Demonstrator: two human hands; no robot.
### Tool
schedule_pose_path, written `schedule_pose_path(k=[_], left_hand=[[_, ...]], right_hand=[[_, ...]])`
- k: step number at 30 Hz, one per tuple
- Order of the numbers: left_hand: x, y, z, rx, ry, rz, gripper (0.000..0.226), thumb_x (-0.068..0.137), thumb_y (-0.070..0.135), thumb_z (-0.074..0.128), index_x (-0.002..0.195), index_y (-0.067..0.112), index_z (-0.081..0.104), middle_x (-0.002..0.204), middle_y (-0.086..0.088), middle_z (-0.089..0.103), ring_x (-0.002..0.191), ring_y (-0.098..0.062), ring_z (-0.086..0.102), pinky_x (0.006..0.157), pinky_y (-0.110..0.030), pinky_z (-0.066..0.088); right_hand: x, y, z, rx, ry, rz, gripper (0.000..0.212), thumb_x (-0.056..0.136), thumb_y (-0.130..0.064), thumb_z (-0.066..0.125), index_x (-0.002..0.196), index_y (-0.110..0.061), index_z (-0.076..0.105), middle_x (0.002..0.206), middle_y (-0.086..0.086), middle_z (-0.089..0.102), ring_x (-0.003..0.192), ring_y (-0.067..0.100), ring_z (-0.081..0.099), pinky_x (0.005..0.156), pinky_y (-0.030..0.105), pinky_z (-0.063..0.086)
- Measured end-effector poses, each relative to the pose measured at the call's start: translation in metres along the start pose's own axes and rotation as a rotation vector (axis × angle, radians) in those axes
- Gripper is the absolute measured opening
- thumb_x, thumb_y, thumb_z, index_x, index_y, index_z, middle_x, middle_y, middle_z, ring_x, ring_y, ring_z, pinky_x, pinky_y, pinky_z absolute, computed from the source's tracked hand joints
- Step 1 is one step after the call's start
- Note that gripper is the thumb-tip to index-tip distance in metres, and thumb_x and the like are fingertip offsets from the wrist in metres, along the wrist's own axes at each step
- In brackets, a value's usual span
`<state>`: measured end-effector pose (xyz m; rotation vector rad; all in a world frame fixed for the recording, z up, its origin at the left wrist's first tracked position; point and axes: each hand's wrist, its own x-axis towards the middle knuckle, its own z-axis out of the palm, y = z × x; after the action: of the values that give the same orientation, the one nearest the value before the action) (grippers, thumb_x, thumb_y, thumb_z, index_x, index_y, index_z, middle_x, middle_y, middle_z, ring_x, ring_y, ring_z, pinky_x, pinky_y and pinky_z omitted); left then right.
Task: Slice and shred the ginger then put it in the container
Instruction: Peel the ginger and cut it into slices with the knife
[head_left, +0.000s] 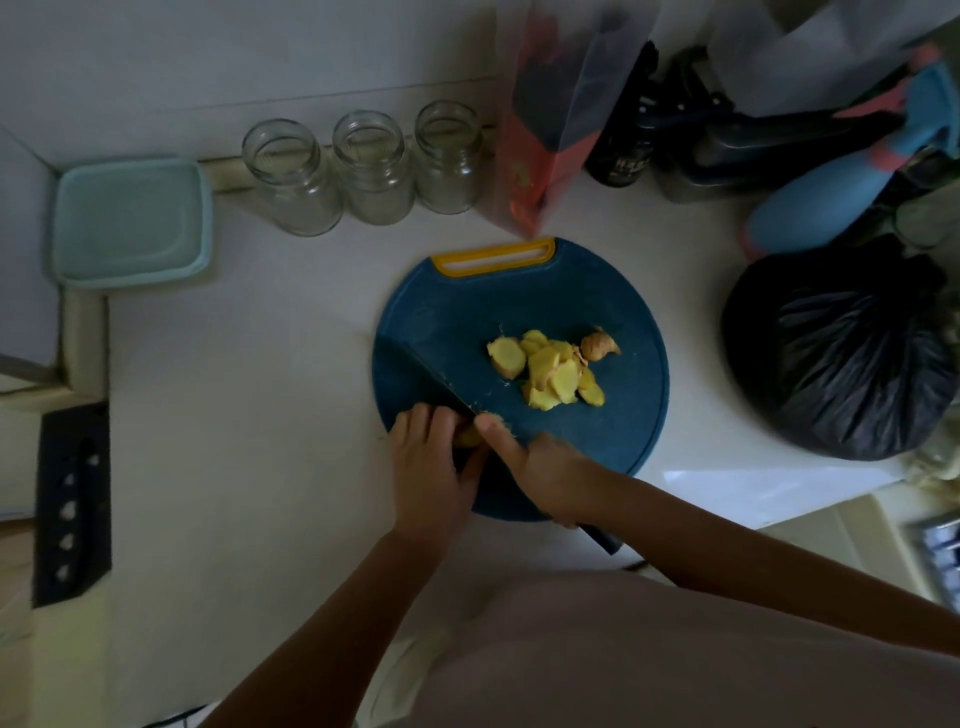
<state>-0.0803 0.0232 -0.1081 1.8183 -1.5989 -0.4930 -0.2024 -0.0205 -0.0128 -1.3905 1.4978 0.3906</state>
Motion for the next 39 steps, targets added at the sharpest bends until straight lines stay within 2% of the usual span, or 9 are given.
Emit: schedule_pose_path(k=[2,9,16,20,23,26,29,36,39], left_hand=[[0.0,-0.002,0.0,0.011,0.014,0.025,0.024,0.077,0.032,0.06,0.085,0.014,0.047,0.083,-0.007,0.05,0.078,-0.016,0.037,0.065,-0.031,0.03],[0.002,-0.004,-0.002,-0.03,0.019,0.023,0.023,0.078,0.035,0.053,0.088,0.019,0.04,0.08,-0.008,0.049,0.076,-0.016,0.035,0.065,-0.03,0.029],[0.002,-0.002,-0.005,-0.037,0.049,0.033,0.029,0.08,0.042,0.057,0.09,0.015,0.051,0.084,-0.007,0.052,0.078,-0.017,0.04,0.067,-0.028,0.028],[0.001,0.0,-0.002,-0.004,0.059,0.02,0.038,0.078,0.044,0.058,0.087,0.008,0.058,0.085,-0.008,0.053,0.079,-0.019,0.043,0.067,-0.027,0.027],[0.001,0.003,-0.003,-0.009,0.062,0.022,0.032,0.076,0.041,0.057,0.083,0.009,0.054,0.083,-0.007,0.05,0.079,-0.017,0.04,0.065,-0.025,0.021],[0.001,0.0,-0.001,-0.021,0.035,0.027,0.025,0.076,0.037,0.057,0.082,0.014,0.05,0.082,-0.006,0.049,0.078,-0.017,0.038,0.063,-0.026,0.017],[0.001,-0.001,-0.001,-0.04,0.026,0.028,0.021,0.076,0.035,0.058,0.082,0.02,0.044,0.082,-0.006,0.049,0.078,-0.016,0.038,0.064,-0.027,0.02],[-0.003,-0.002,0.002,0.008,0.015,0.018,0.033,0.068,0.025,0.067,0.085,0.021,0.039,0.079,-0.011,0.052,0.078,-0.017,0.036,0.07,-0.027,0.027],[0.0,-0.007,-0.002,-0.058,0.013,0.037,0.027,0.073,0.034,0.063,0.088,0.016,0.048,0.082,-0.008,0.052,0.079,-0.016,0.04,0.071,-0.019,0.023]], right_hand=[[0.001,-0.013,-0.004,0.119,-0.015,0.032,0.052,0.106,-0.037,0.025,0.151,-0.011,0.022,0.07,0.003,0.034,0.056,0.013,0.04,0.053,0.02,0.036],[0.005,-0.02,-0.005,0.01,0.043,-0.079,0.059,0.106,-0.016,0.027,0.154,-0.027,-0.005,0.1,0.022,0.049,0.069,0.025,0.048,0.062,0.029,0.04],[-0.011,0.009,-0.005,-0.081,-0.007,-0.115,0.051,0.101,-0.057,0.018,0.08,-0.025,0.052,0.067,0.01,0.048,0.06,0.021,0.051,0.061,0.027,0.043],[-0.015,0.021,0.0,-0.072,0.047,-0.017,0.073,0.098,-0.062,0.022,0.113,0.001,0.054,0.071,0.005,0.045,0.064,0.019,0.046,0.07,0.032,0.04],[-0.007,0.026,0.01,0.017,0.053,-0.021,0.057,0.106,-0.024,0.03,0.155,-0.013,0.003,0.088,0.013,0.042,0.08,0.023,0.05,0.074,0.035,0.044],[0.001,0.026,0.013,-0.06,0.045,-0.051,0.078,0.097,-0.063,0.019,0.125,0.005,0.043,0.078,0.008,0.045,0.083,0.021,0.052,0.077,0.033,0.044],[-0.002,0.025,0.012,-0.04,0.046,-0.043,0.095,0.064,-0.082,0.004,0.085,0.002,0.043,0.068,0.003,0.044,0.08,0.017,0.05,0.075,0.029,0.04],[0.025,-0.01,-0.001,0.061,-0.013,-0.154,0.098,0.082,-0.077,0.009,0.133,-0.004,0.05,0.086,0.007,0.049,0.062,0.008,0.04,0.086,0.041,0.046],[0.027,-0.011,-0.01,0.06,-0.061,-0.091,0.068,0.097,-0.063,0.017,0.113,-0.012,0.06,0.064,0.013,0.048,0.044,0.019,0.049,0.063,0.039,0.055]])
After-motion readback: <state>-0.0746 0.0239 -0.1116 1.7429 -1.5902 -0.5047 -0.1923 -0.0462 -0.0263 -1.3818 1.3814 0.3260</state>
